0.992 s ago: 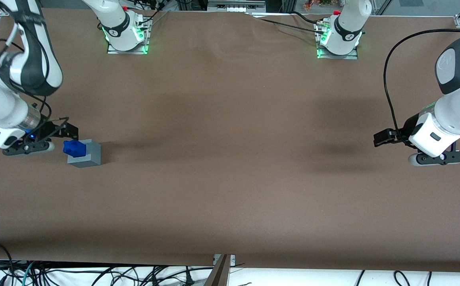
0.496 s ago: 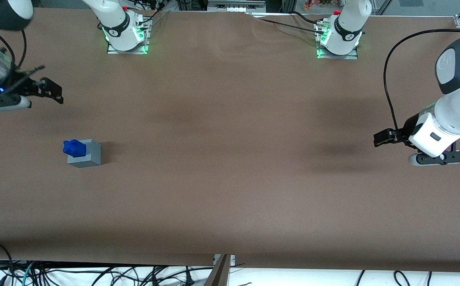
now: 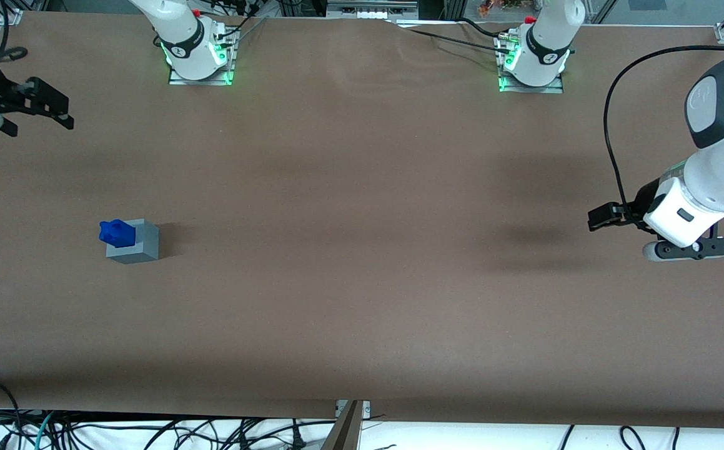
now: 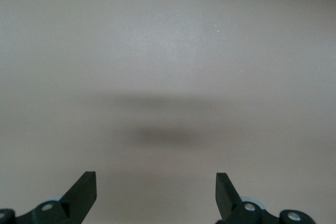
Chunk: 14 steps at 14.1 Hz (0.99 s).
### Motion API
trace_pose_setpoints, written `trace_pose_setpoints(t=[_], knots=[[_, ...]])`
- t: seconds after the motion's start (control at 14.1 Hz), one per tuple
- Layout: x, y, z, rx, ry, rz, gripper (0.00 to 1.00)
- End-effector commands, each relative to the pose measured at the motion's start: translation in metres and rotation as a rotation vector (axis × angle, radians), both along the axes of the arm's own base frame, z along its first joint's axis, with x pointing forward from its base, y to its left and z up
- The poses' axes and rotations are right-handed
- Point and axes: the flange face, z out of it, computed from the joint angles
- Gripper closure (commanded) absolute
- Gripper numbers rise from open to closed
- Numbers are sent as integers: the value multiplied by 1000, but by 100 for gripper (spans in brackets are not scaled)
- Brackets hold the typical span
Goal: Insert blue part into gray base with right arm
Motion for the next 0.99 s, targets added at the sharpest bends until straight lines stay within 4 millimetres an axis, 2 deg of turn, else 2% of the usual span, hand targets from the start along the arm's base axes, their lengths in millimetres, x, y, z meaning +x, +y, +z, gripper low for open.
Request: trace_pose_setpoints(t=[0.0,0.14,0.42,0.5,0.57,0.71,0.92], knots=[[4,7,-7,13,39,-11,1],[6,6,-27,13,48,-13,1],[12,7,-27,8,50,-10,1],[16,6,-31,10,50,-12,1],[28,6,-38,10,57,-7,1],[51,5,-39,7,56,-1,1],[53,5,-42,8,63,-4,1]])
